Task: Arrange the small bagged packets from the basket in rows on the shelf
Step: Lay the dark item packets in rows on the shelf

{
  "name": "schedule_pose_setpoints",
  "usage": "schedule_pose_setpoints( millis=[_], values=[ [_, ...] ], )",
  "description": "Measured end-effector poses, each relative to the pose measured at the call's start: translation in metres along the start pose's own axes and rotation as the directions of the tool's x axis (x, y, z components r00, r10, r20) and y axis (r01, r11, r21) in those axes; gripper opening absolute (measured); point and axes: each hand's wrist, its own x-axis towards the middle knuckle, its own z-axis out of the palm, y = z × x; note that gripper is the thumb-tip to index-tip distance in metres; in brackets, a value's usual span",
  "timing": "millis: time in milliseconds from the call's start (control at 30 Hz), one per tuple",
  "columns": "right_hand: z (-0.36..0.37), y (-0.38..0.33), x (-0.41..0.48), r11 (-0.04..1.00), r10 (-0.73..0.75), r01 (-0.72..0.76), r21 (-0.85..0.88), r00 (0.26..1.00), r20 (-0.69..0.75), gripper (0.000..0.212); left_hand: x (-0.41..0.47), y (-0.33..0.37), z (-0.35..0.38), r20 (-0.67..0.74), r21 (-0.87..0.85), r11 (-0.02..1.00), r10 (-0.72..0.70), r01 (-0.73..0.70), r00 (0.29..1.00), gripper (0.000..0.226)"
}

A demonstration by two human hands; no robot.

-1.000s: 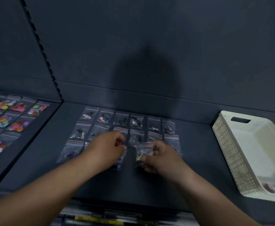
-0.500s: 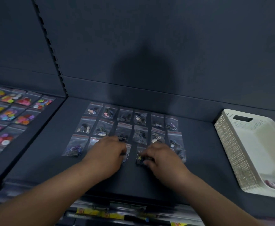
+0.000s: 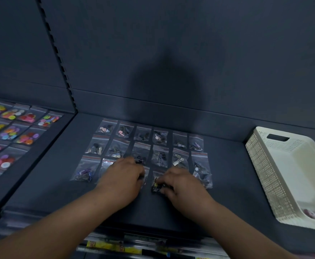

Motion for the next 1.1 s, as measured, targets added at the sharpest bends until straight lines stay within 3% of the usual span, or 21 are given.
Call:
schedule_pose_setpoints(
  millis=[167,400,600,800,867,933,1000,1033,1100],
  values=[
    [-0.005,0.004,-0.002,0.998,0.012,-0.011,0.055,1.000,-0.008,0.026,-0.002,0.002,0.003,-0.032,-0.005,0.999,-0.037,0.037,0.999,0.025],
    [-0.027,0.035,-0.025,0.979,0.202,-0.191,0.076,0.962,-0.182,0.014,0.001,0.003,0.004,-0.038,-0.014,0.999,-0.031,0.031,0.999,0.025],
    [-0.028,0.055,-0.046,0.967,0.232,-0.249,-0.043,0.942,-0.243,0.017,0.005,0.023,0.002,-0.153,-0.045,0.993,0.104,-0.112,0.983,0.023],
    [-0.023,0.059,-0.059,0.946,0.314,-0.323,-0.033,0.935,-0.163,0.009,0.011,0.046,0.003,-0.152,-0.119,0.974,0.174,-0.193,0.973,0.022],
    [-0.025,0.059,-0.061,0.945,0.323,-0.326,0.008,0.933,-0.161,0.011,0.012,0.051,0.003,-0.122,-0.156,0.970,0.168,-0.186,0.978,0.022],
    [-0.029,0.055,-0.061,0.926,0.368,-0.341,0.161,0.912,-0.180,0.021,0.013,0.058,0.002,-0.076,-0.250,0.958,0.126,-0.141,0.989,0.021],
    [-0.038,0.045,-0.057,0.806,0.466,-0.359,0.471,0.875,-0.130,0.023,0.015,0.066,-0.001,-0.007,-0.407,0.911,0.065,-0.062,0.998,0.023],
    [-0.043,0.039,-0.054,0.678,0.498,-0.342,0.651,0.865,-0.065,0.020,0.016,0.071,-0.003,0.042,-0.486,0.874,0.050,-0.024,0.998,0.028],
    [-0.051,0.030,-0.050,0.324,0.491,-0.293,0.900,0.865,0.105,0.017,0.019,0.081,-0.006,0.190,-0.652,0.753,0.041,0.094,0.981,0.039]
  ],
)
